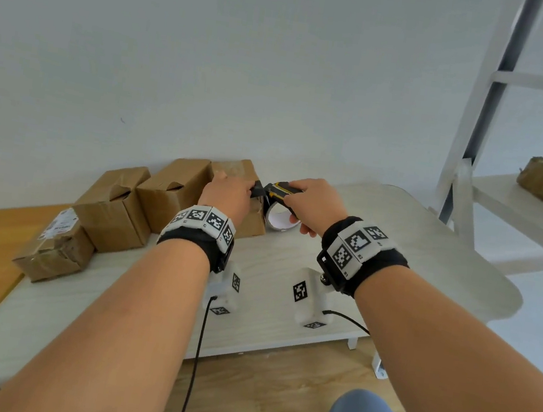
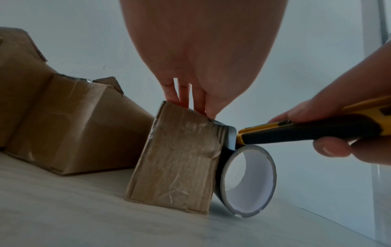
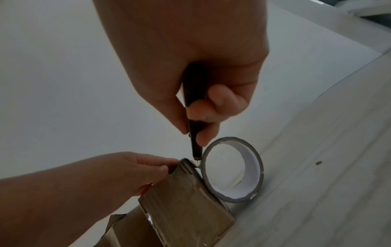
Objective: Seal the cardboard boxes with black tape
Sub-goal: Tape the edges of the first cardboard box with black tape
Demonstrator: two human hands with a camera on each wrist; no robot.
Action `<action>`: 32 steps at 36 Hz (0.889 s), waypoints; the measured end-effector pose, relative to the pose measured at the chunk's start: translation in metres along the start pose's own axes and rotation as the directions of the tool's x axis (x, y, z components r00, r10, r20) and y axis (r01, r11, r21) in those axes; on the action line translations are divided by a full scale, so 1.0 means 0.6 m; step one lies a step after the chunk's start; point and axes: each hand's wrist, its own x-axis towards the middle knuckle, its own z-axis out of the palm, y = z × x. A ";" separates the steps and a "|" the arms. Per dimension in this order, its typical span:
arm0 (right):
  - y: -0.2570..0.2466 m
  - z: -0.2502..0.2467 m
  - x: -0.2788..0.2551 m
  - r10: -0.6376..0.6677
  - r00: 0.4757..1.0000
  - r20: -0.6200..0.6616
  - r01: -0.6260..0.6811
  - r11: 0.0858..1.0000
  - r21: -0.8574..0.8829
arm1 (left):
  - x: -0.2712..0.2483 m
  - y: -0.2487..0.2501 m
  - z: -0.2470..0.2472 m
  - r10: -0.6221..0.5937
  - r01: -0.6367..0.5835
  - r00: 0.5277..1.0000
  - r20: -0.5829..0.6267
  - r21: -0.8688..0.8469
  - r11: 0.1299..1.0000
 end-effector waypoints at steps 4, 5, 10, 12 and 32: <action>-0.003 0.000 0.002 -0.008 1.000 0.006 0.008 0.996 -0.089 | 0.001 -0.004 0.002 -0.018 0.018 1.000 0.011 -0.056 0.998; -0.005 0.002 0.002 -0.012 1.000 0.005 0.012 0.994 -0.111 | 0.000 -0.004 0.000 -0.028 0.030 0.999 0.022 -0.063 0.998; -0.013 0.011 0.009 -0.037 0.999 -0.013 0.033 0.977 -0.213 | -0.004 0.003 -0.008 -0.033 0.036 0.998 0.053 -0.047 0.998; -0.016 0.013 0.010 -0.048 0.999 -0.015 0.042 0.966 -0.255 | -0.005 0.003 -0.008 -0.025 0.027 0.998 0.064 -0.033 0.999; -0.044 0.013 0.022 -0.040 0.998 0.051 0.056 0.925 -0.375 | -0.004 0.010 -0.020 0.007 -0.024 0.987 0.161 0.105 0.994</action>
